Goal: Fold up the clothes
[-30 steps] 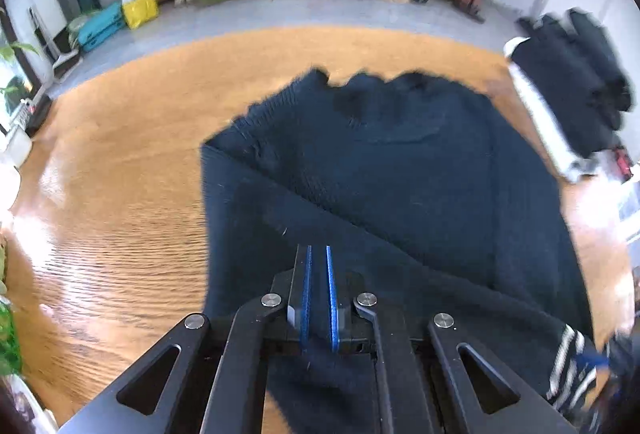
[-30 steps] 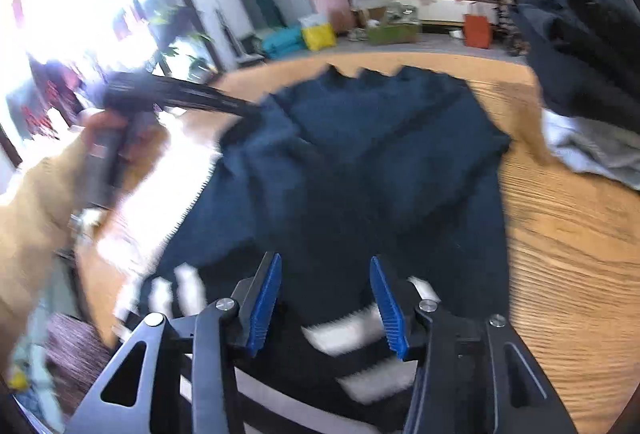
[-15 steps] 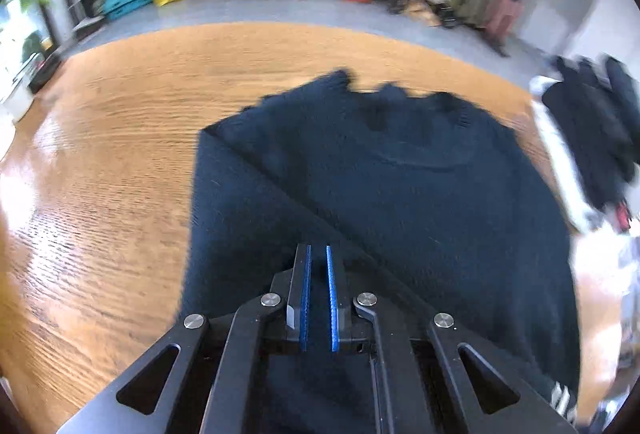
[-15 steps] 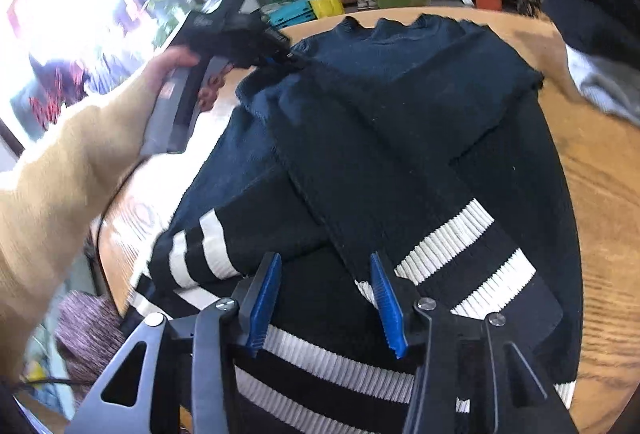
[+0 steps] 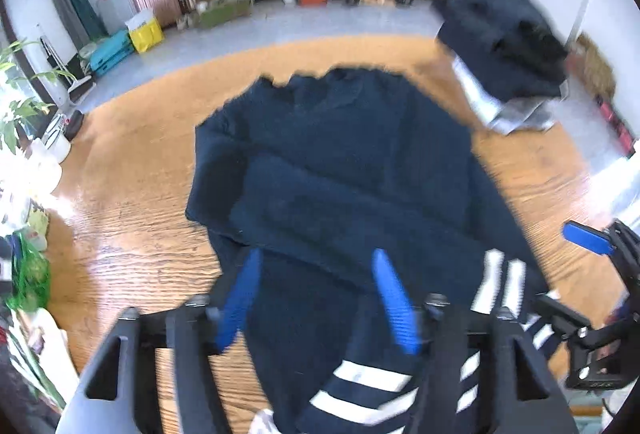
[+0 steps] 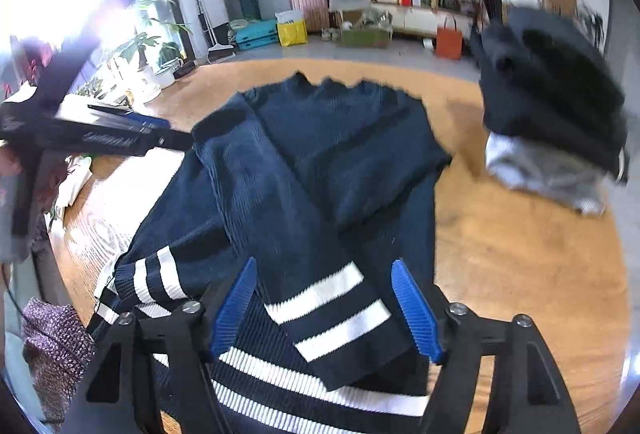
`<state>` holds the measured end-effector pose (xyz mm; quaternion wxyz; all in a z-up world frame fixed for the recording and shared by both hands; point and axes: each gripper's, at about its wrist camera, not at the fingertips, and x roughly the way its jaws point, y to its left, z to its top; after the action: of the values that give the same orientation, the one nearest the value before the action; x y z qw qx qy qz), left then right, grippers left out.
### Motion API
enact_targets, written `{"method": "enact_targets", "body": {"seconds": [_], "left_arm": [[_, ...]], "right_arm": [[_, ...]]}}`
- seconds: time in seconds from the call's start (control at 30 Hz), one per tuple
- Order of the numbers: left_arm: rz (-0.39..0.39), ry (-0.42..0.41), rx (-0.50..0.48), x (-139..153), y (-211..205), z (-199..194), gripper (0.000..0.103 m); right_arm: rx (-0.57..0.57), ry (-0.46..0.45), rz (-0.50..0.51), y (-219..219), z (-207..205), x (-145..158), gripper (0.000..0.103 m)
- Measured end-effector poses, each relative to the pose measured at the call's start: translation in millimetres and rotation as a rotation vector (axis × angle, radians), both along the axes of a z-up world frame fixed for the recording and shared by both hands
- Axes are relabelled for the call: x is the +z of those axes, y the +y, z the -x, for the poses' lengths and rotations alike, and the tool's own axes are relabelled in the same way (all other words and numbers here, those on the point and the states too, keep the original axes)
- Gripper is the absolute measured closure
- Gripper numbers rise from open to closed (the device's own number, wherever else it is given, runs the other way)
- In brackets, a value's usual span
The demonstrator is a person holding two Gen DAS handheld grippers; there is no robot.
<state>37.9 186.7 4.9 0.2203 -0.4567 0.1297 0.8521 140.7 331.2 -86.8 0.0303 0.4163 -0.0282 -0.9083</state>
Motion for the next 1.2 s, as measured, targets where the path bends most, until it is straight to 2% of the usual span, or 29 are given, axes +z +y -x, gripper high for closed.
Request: {"method": "enact_targets", "body": {"seconds": [0.03,0.07,0.17,0.37,0.57,0.67,0.8,0.9,1.07,1.1,1.2], "left_arm": [[-0.029,0.019,0.005,5.2,-1.5,-8.9,0.027],[-0.042,0.026,0.011,6.9,-0.9,-14.8,0.026],[-0.049,0.009,0.006,7.3,1.7,-31.7,0.026],[-0.038,-0.011,0.016,17.8,-6.4,-61.0,0.026],[-0.059,-0.057,0.062,13.1,-29.5,-54.1,0.026],[-0.156,-0.119,0.090,3.3,-45.1,-21.3,0.026],[-0.266,-0.210,0.169,-7.3,-46.4,51.4,0.026],[-0.276,-0.284,0.157,-25.9,-19.7,118.7,0.026],[-0.307,-0.387,0.204,-65.8,14.3,209.3,0.026],[-0.314,-0.394,0.211,-71.9,17.8,223.4,0.026],[-0.308,-0.345,0.283,-80.9,14.2,257.8,0.026]], "right_arm": [[0.004,0.021,0.004,1.1,-1.2,7.8,0.017],[0.006,0.039,0.010,1.5,-2.6,14.8,0.017],[-0.003,0.076,0.042,0.5,-10.3,29.6,0.013],[-0.003,0.077,0.029,-0.1,-14.2,39.2,0.012],[-0.016,0.059,0.005,6.0,-9.6,43.2,0.011],[-0.056,0.033,0.000,26.1,15.0,34.6,0.011],[-0.137,-0.004,0.066,66.5,83.5,21.0,0.011],[-0.144,-0.016,0.149,79.2,150.5,12.9,0.011],[-0.154,-0.050,0.316,81.0,256.5,-2.4,0.012],[-0.174,-0.072,0.312,80.1,274.6,-8.6,0.012],[-0.227,-0.143,0.269,79.5,311.8,-29.0,0.014]]}}
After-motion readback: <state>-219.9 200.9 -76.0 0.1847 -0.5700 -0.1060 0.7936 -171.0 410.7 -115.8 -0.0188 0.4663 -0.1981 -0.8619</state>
